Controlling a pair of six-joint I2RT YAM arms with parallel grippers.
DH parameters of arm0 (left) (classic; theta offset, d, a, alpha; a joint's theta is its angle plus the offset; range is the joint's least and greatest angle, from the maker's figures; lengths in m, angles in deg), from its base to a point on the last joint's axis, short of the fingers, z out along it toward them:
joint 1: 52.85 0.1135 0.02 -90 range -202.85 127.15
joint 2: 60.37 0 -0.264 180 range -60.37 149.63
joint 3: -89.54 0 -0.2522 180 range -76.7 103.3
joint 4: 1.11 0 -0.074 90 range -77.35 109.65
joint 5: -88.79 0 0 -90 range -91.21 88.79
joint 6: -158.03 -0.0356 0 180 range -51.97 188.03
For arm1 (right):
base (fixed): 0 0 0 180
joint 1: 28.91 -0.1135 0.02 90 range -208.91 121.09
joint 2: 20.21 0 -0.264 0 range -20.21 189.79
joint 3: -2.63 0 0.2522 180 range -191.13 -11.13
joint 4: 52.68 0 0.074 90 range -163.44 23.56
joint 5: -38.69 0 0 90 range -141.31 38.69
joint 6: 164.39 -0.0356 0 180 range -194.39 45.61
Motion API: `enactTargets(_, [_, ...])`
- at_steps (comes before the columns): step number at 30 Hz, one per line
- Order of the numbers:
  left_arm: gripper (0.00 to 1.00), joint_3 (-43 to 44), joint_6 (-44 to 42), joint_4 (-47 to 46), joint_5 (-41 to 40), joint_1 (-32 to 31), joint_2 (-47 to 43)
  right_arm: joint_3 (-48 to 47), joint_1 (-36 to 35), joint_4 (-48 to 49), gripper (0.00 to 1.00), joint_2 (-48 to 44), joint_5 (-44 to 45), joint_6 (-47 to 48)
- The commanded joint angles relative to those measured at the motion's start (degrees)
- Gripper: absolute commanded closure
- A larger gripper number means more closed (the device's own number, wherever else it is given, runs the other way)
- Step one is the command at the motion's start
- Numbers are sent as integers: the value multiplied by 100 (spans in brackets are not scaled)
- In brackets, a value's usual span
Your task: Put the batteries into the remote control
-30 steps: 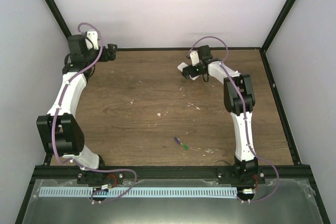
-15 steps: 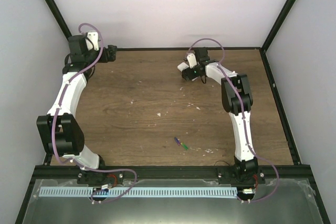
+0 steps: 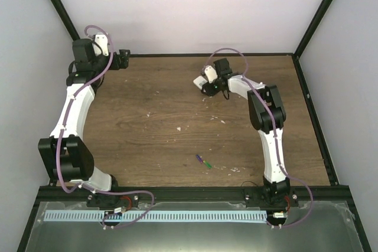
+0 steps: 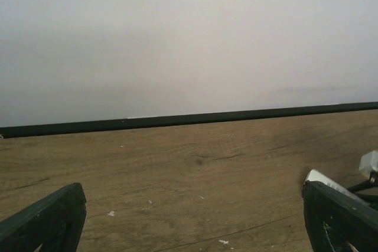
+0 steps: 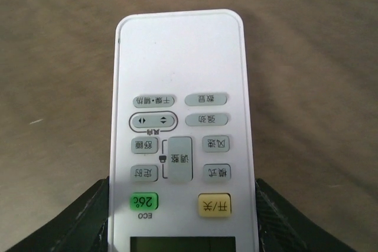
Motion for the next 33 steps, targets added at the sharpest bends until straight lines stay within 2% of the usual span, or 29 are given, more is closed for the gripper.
enactTargets(1, [0, -14, -109, 129, 175, 56, -228, 606, -657, -262, 57, -391, -77, 508])
enactTargets(13, [0, -113, -124, 98, 321, 113, -350, 1868, -2365, -111, 57, -1372, -154, 976])
enactTargets(20, [0, -134, -32, -10, 417, 120, -333, 2549, -2634, -222, 57, -1972, -19, 898])
enactTargets(25, [0, -305, -38, -137, 486, 120, -379, 2868, -2634, -184, 38, -2385, -23, 896])
enactTargets(33, [0, -248, -45, -193, 513, 120, -313, 2835, -2631, -466, 19, -2394, 239, 863])
